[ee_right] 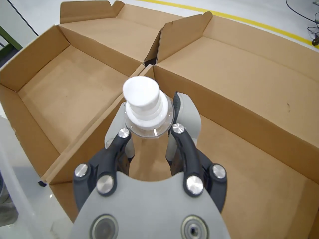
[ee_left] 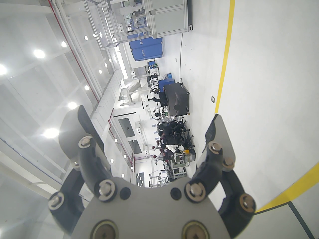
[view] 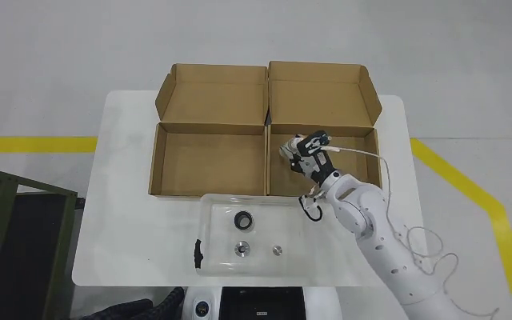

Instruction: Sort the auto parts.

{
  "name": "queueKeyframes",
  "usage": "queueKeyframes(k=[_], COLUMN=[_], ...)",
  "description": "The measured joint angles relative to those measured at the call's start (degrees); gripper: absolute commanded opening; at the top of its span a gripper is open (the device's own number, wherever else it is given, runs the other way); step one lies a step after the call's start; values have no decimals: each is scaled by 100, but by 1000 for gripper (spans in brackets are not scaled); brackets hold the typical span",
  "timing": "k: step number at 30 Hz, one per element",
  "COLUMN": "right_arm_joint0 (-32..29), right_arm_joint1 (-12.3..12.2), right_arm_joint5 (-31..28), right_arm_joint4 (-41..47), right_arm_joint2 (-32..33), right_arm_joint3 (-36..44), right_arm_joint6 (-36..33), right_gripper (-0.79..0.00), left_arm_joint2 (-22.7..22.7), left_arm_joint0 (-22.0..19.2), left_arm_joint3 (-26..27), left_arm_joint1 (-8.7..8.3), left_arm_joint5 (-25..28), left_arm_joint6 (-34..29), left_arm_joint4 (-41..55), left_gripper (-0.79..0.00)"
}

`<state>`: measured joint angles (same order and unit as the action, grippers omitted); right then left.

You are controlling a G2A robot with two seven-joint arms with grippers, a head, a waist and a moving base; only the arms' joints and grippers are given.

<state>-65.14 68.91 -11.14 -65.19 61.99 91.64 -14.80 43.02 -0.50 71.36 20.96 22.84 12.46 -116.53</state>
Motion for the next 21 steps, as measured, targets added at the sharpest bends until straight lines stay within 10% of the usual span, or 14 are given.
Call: queueKeyframes(k=[7,11,14,15,16,21], right_arm_joint0=[146,193,225,235,242,196], right_arm_joint1=[39,69,89,96,100,111], right_arm_joint5=[-20,-19,-19,-21,-21,-3], right_arm_joint4=[-103,-107,-116,-121,-127,-124], right_arm_joint2=[-93,-161,-200,-211,-217,-173], right_arm_joint3=[-174,-276,-338,-354,-360,-239], right_arm_joint6=[-247,-291,-305,-306,-307,-243], right_gripper=[-751,-474,-413,-326,-22,0], left_arm_joint2=[0,0,0,0,0,0], left_arm_joint0=[0,0,0,0,0,0], left_arm_joint3=[0,0,0,0,0,0], left_arm_joint1=[0,0,0,0,0,0], left_arm_joint5=[0,0,0,0,0,0], left_arm_joint6=[0,0,0,0,0,0], left_arm_joint4=[0,0,0,0,0,0], left_gripper=[0,0,0,0,0,0])
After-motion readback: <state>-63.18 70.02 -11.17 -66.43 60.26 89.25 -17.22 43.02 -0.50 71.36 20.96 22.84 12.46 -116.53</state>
